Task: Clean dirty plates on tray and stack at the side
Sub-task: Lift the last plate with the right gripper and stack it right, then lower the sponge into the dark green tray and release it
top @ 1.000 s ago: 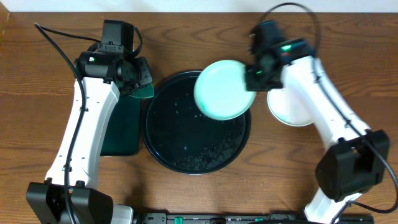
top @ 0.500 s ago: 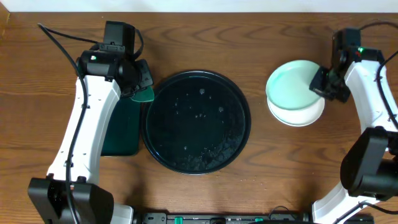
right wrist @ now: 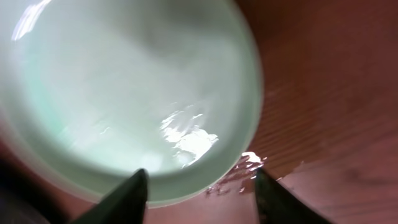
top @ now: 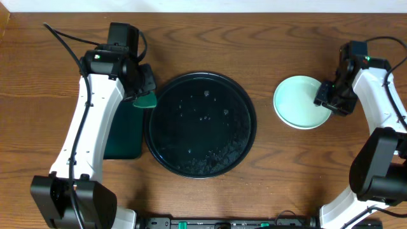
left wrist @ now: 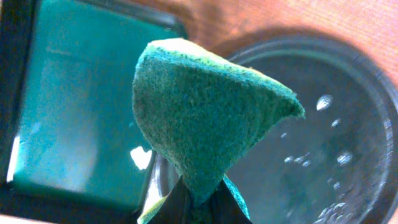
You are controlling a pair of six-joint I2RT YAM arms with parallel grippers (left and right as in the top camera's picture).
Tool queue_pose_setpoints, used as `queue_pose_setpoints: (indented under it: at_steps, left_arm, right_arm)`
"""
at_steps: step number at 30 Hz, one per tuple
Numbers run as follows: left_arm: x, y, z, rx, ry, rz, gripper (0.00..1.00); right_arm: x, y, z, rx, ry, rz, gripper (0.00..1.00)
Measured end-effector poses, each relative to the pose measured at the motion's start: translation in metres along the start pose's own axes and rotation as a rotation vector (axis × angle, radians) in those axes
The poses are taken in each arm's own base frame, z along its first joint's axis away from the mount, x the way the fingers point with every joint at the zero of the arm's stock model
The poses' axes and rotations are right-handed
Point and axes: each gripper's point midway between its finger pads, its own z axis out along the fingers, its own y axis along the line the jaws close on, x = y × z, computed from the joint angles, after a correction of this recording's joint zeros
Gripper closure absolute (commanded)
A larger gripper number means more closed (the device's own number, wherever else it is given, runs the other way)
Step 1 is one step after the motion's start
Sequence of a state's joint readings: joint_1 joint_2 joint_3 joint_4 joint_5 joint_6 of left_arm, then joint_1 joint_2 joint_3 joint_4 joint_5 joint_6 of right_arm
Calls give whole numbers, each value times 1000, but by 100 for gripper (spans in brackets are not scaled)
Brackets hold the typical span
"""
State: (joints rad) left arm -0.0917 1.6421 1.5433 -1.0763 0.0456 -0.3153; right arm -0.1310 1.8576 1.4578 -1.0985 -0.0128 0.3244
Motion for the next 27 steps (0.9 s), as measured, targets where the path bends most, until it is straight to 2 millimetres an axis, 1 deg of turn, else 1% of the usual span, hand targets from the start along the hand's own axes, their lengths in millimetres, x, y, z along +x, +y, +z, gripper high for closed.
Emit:
queue_pose_setpoints:
  at_steps: [1, 2, 3, 6, 8, 10, 11, 13, 15, 16, 17, 18, 20, 21, 22, 25, 27]
  left_arm:
    - [2, 6, 0, -10, 13, 12, 93]
    - [1, 11, 0, -17, 15, 18, 93]
    - [0, 16, 0, -26, 14, 26, 93]
    - [-9, 39, 0, -61, -2, 41, 93]
    - [-13, 51, 0, -78, -7, 38, 93]
    - [-15, 59, 2, -93, -3, 45, 93]
    - [-14, 65, 7, -102, 9, 60, 93]
    - [-8, 72, 21, -121, 56, 78, 93]
    - [0, 82, 40, -147, 116, 86, 93]
    - [10, 92, 59, -169, 182, 84, 92]
    - [18, 99, 73, -182, 231, 75, 90]
    - [23, 104, 81, -189, 264, 67, 83]
    - [32, 114, 100, -201, 329, 41, 41]
    - [34, 117, 107, -205, 345, 36, 29]
    - [33, 120, 113, -208, 352, 29, 29]
    - [33, 120, 113, -208, 349, 26, 29]
    - [36, 120, 110, -209, 360, 27, 28]
  right_arm:
    - [-3, 11, -9, -28, -11, -40, 18]
    - [-7, 22, -18, -49, -27, -72, 11]
    - [-12, 33, -27, -69, -52, -111, 8]
    - [-19, 73, -52, -130, -130, -233, 8]
    - [-17, 92, -58, -155, -153, -287, 8]
    - [-10, 107, -60, -170, -156, -333, 8]
    - [-6, 113, -60, -176, -154, -355, 8]
    - [-3, 119, -60, -179, -153, -380, 7]
    - [-3, 119, -60, -181, -153, -392, 8]
    - [-3, 119, -60, -180, -154, -397, 8]
    - [-3, 119, -60, -180, -155, -400, 8]
    - [-3, 119, -60, -180, -155, -402, 8]
    - [-3, 119, -60, -180, -156, -404, 8]
    - [-3, 119, -60, -179, -155, -410, 8]
    - [-2, 119, -60, -177, -152, -417, 8]
    - [0, 118, -59, -174, -147, -426, 9]
    - [-1, 118, -59, -174, -148, -433, 14]
